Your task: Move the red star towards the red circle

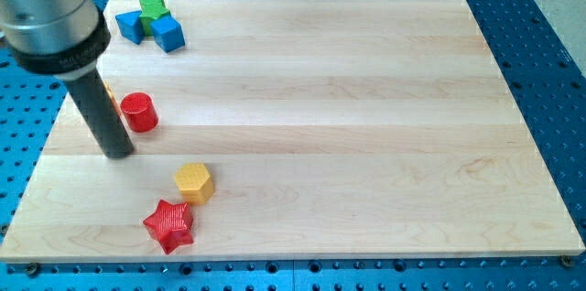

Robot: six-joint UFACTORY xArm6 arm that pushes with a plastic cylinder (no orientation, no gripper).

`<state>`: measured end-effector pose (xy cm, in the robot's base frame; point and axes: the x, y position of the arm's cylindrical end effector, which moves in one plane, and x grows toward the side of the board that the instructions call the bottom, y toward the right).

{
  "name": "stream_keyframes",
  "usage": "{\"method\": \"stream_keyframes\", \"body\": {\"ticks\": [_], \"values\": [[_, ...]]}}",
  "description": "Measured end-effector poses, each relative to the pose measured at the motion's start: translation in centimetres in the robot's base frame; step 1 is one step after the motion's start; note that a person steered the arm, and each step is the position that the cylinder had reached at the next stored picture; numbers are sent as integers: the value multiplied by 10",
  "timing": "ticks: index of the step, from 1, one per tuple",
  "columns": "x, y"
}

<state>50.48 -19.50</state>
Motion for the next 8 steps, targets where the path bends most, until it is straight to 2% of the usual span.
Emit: {"method": "stream_keyframes", "body": {"ticks": [1,2,3,4,5,6,7,8], "values": [[-20,112],[45,160],[112,157],[114,112],[111,45],[52,16],[-20,25],[36,69]]}}
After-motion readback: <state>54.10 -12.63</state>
